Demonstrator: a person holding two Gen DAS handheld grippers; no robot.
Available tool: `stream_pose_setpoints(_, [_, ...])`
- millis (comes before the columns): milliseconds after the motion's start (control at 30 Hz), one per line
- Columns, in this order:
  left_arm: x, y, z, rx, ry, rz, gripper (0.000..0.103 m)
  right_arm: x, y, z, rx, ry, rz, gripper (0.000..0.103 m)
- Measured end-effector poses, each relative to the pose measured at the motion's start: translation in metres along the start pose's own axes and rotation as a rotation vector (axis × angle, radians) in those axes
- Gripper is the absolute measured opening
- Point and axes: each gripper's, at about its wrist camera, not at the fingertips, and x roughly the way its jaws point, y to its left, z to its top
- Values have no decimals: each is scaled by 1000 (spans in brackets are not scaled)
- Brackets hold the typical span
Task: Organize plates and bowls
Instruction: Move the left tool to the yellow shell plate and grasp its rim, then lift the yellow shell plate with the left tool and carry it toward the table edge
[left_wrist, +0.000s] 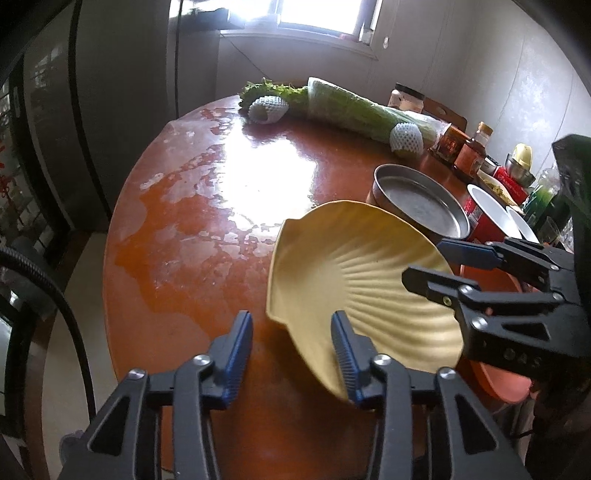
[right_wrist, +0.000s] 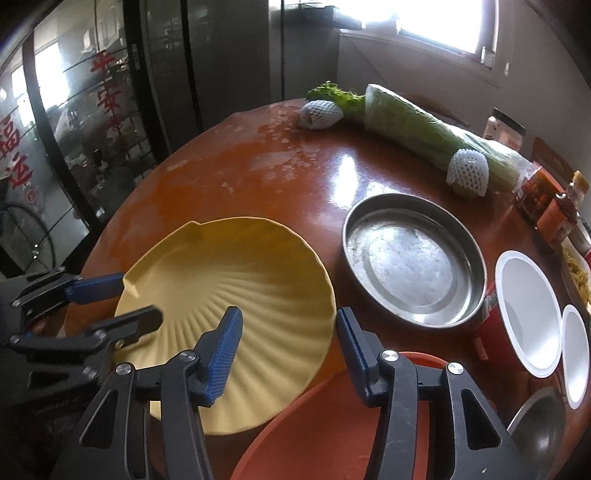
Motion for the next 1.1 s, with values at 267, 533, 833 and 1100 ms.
stream_pose_setpoints(267, [8,5,16,40,6,35,36,-6,13,-4,-20,3,33,54])
stream_pose_setpoints(533, [20,13,34,81,13,88,36,-14,25,-10,-17,-5,63,54])
stream_pose_setpoints(833, [33,12,51,118,13,91,36,-26,35,-18,28,-41,105,54])
stream_pose_setpoints(1100, [41,12,57,125,7,95,36,-31,41,-19,22,-59,93,54])
